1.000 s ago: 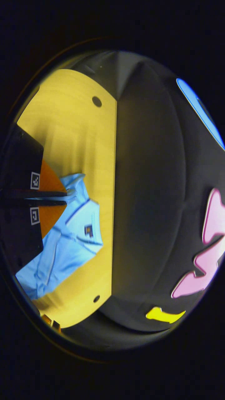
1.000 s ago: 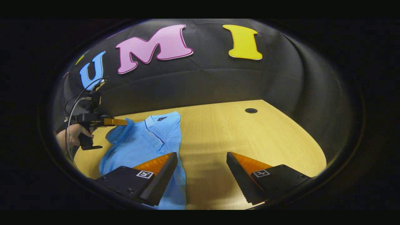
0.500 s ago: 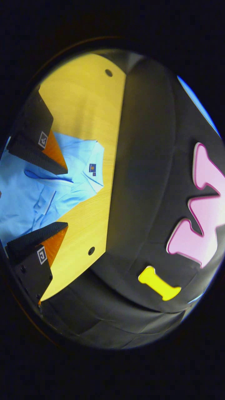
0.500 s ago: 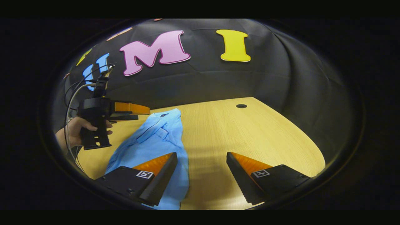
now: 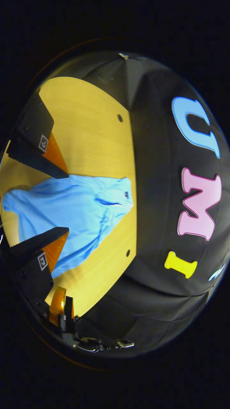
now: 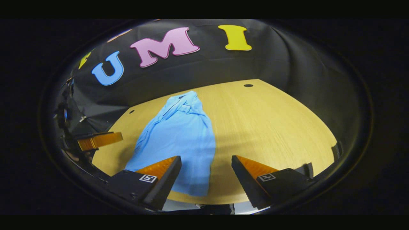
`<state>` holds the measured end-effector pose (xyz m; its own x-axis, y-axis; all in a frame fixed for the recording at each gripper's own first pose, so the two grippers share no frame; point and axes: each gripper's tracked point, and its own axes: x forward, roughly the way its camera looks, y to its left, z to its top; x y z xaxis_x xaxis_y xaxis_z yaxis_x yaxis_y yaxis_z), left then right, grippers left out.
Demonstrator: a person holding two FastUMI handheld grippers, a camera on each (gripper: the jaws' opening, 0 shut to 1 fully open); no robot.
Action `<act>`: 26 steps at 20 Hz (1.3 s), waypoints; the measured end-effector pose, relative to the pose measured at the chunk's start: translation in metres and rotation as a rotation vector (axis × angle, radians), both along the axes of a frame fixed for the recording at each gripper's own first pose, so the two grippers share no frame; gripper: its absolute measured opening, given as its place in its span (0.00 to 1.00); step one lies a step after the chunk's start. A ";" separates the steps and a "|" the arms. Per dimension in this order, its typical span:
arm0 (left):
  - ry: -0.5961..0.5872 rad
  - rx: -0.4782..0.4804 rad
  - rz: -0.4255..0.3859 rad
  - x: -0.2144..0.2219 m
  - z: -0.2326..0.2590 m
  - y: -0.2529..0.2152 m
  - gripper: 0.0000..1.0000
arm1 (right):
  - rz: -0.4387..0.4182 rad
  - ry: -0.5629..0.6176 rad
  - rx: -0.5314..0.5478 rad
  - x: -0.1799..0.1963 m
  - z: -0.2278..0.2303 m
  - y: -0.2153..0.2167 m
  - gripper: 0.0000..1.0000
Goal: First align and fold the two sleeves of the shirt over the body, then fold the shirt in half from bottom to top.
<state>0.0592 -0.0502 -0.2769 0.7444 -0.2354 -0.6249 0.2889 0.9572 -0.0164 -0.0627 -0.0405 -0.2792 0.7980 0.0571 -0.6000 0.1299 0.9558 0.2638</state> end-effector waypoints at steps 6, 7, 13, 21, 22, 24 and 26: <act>0.125 0.034 0.126 -0.046 -0.070 0.023 0.98 | 0.051 0.108 -0.026 -0.015 -0.042 0.026 0.98; 0.126 0.050 0.117 -0.048 -0.074 0.023 0.98 | 0.056 0.128 -0.040 -0.016 -0.048 0.026 0.98; 0.168 0.131 0.089 -0.054 -0.100 0.027 0.97 | 0.123 0.161 -0.129 -0.018 -0.064 0.026 0.99; 0.135 0.131 0.021 -0.055 -0.100 0.016 0.90 | 0.191 0.182 -0.229 -0.018 -0.072 0.028 0.78; 0.139 0.132 0.003 -0.056 -0.101 0.014 0.87 | 0.194 0.190 -0.226 -0.019 -0.072 0.029 0.77; 0.149 0.125 -0.007 -0.055 -0.102 0.008 0.72 | 0.196 0.201 -0.226 -0.018 -0.073 0.030 0.55; 0.151 0.111 -0.023 -0.055 -0.101 -0.002 0.59 | 0.214 0.209 -0.211 -0.017 -0.072 0.034 0.54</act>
<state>0.0046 -0.0519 -0.3782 0.6350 -0.1747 -0.7525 0.3132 0.9487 0.0440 -0.0796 -0.0061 -0.3515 0.6399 0.0668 -0.7655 -0.0485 0.9977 0.0466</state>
